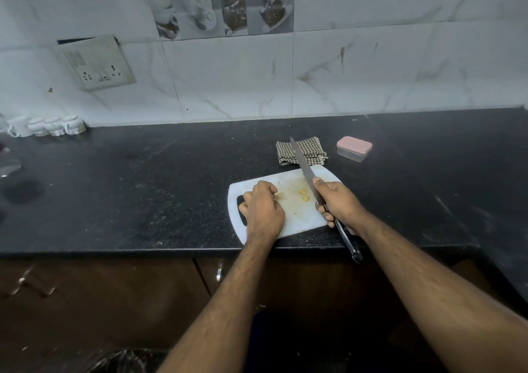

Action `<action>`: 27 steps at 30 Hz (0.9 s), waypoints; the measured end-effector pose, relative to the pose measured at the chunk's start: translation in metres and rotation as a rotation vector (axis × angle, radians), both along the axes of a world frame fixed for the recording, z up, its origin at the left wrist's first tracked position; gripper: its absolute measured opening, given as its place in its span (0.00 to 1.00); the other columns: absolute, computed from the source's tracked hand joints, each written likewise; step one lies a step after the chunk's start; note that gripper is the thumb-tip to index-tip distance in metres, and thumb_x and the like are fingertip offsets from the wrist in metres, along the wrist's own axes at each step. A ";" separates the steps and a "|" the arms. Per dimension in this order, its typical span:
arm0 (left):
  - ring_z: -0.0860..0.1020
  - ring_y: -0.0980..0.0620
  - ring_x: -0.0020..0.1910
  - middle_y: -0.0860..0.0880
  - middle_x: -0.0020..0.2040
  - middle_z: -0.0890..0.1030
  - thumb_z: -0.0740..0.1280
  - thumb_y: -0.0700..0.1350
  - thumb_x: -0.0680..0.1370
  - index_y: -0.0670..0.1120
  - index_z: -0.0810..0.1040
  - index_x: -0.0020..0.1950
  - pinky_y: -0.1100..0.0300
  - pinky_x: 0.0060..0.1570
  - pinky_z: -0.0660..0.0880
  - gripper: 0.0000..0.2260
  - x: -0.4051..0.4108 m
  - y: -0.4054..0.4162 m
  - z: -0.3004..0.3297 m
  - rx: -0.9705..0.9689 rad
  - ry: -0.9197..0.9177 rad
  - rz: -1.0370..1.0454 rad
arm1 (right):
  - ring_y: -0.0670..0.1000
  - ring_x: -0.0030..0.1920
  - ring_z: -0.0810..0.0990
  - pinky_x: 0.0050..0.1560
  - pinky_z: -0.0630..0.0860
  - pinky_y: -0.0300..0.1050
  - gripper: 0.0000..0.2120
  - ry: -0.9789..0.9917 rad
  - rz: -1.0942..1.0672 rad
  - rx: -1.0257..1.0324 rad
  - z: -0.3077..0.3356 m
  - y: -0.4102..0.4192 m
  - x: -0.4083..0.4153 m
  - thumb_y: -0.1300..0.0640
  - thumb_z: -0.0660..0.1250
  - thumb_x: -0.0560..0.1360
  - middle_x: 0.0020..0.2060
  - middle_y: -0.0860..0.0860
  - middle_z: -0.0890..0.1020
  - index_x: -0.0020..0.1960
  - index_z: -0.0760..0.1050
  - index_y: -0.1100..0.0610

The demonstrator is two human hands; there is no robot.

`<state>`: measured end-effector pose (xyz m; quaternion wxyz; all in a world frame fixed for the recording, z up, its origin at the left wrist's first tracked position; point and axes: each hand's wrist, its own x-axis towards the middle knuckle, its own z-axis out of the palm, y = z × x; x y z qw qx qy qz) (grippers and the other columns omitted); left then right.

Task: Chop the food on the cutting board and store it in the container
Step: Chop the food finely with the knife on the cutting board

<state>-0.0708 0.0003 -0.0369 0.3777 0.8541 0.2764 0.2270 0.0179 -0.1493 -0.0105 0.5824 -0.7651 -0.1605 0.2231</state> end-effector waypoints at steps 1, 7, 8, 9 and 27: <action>0.67 0.51 0.58 0.53 0.55 0.75 0.58 0.34 0.77 0.55 0.70 0.54 0.56 0.56 0.58 0.16 -0.001 0.000 0.001 0.020 -0.011 -0.006 | 0.48 0.22 0.65 0.20 0.65 0.40 0.20 0.014 -0.041 0.043 -0.001 -0.001 0.001 0.41 0.57 0.84 0.28 0.53 0.73 0.43 0.70 0.56; 0.65 0.51 0.62 0.52 0.61 0.73 0.62 0.45 0.81 0.54 0.75 0.59 0.48 0.64 0.61 0.08 -0.001 -0.006 0.002 0.350 0.153 -0.125 | 0.47 0.22 0.65 0.20 0.65 0.40 0.20 0.046 -0.121 0.105 -0.001 -0.003 0.002 0.42 0.56 0.84 0.28 0.53 0.74 0.45 0.72 0.57; 0.65 0.49 0.64 0.51 0.63 0.72 0.62 0.47 0.82 0.53 0.75 0.62 0.48 0.65 0.61 0.10 0.000 -0.008 0.003 0.404 0.186 -0.123 | 0.47 0.22 0.65 0.21 0.65 0.40 0.20 0.043 -0.117 0.094 0.000 -0.002 0.002 0.42 0.56 0.84 0.28 0.52 0.74 0.45 0.71 0.57; 0.65 0.48 0.65 0.50 0.64 0.72 0.63 0.49 0.82 0.53 0.75 0.64 0.47 0.65 0.61 0.11 0.002 -0.009 0.005 0.440 0.207 -0.116 | 0.48 0.22 0.65 0.21 0.65 0.40 0.20 0.039 -0.110 0.081 0.001 -0.001 0.001 0.42 0.56 0.84 0.28 0.52 0.73 0.44 0.71 0.56; 0.65 0.48 0.64 0.52 0.60 0.72 0.69 0.58 0.79 0.53 0.83 0.56 0.49 0.62 0.61 0.11 0.023 -0.009 0.018 0.478 0.224 -0.185 | 0.47 0.22 0.68 0.22 0.69 0.40 0.23 -0.027 -0.025 -0.042 -0.004 0.004 0.005 0.40 0.56 0.84 0.28 0.52 0.75 0.42 0.73 0.56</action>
